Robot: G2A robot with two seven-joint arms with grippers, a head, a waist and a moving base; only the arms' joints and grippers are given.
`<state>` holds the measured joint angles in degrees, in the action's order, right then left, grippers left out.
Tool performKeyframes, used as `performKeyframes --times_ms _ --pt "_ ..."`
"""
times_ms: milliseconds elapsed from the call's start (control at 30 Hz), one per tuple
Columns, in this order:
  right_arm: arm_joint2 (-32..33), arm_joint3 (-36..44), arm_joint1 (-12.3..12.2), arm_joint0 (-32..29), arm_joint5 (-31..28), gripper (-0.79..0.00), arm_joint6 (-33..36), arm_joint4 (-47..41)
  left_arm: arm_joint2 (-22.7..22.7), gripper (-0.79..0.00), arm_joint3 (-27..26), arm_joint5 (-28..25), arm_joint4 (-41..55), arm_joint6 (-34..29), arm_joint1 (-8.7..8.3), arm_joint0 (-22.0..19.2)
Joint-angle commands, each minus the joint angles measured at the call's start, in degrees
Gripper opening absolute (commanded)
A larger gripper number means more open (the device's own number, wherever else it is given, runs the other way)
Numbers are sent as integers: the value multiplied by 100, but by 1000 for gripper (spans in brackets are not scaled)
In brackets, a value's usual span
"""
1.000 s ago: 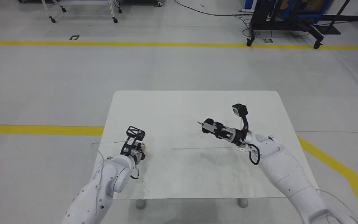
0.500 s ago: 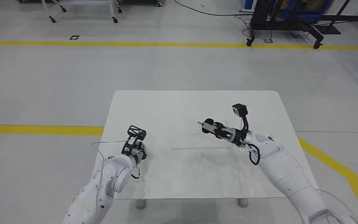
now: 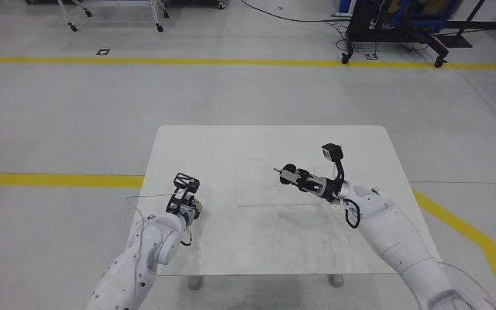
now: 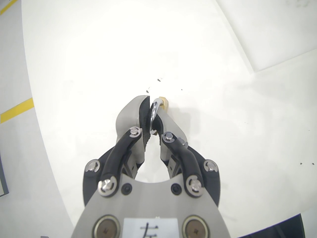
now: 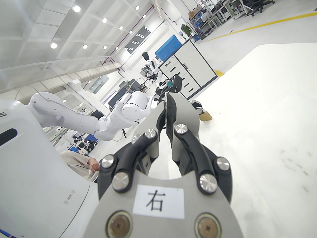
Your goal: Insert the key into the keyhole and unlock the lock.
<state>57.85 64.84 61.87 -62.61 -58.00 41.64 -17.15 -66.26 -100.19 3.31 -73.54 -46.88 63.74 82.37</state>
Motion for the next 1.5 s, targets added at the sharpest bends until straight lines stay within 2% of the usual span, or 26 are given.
performKeyframes --times_ms 0,233,433,667,733,800,867,933,1033,1333,1400,1467 --pt "0 0 0 0 0 -785 0 0 12 -785 46 11 -10 12 12 -26" --pt "0 0 0 0 0 -785 0 0 -55 -785 -4 -161 192 122 29 7" --pt "0 0 0 0 0 -785 0 0 -333 -785 -106 -373 800 751 36 98" --pt "0 0 0 0 0 -785 0 0 -333 -785 -106 -373 800 751 36 98" --pt "0 0 0 0 0 -785 0 0 -344 -785 -21 -363 1318 688 65 76" --pt "-9 132 30 -128 198 -785 -337 -163 -429 -785 230 -534 2688 401 130 -216" --pt "-27 132 69 -124 512 -785 -662 -49 -533 -785 823 -693 4199 -235 189 -712" --pt "-110 161 144 -109 795 -785 -1123 69 -459 -785 1360 -598 4899 -582 249 -1193" --pt "-287 276 245 -120 922 -785 -1361 -181 -207 -785 1863 -611 5191 -687 326 -1715" --pt "-307 299 256 -125 910 -785 -1303 -361 -146 -785 1901 -615 5172 -680 339 -1789" --pt "-306 296 257 -134 953 -785 -1325 -352 -211 -785 2141 -185 5770 -818 372 -1837" --pt "-310 381 272 -143 1212 -785 -1484 -85 -319 -785 2700 588 6963 -1563 428 -2141"
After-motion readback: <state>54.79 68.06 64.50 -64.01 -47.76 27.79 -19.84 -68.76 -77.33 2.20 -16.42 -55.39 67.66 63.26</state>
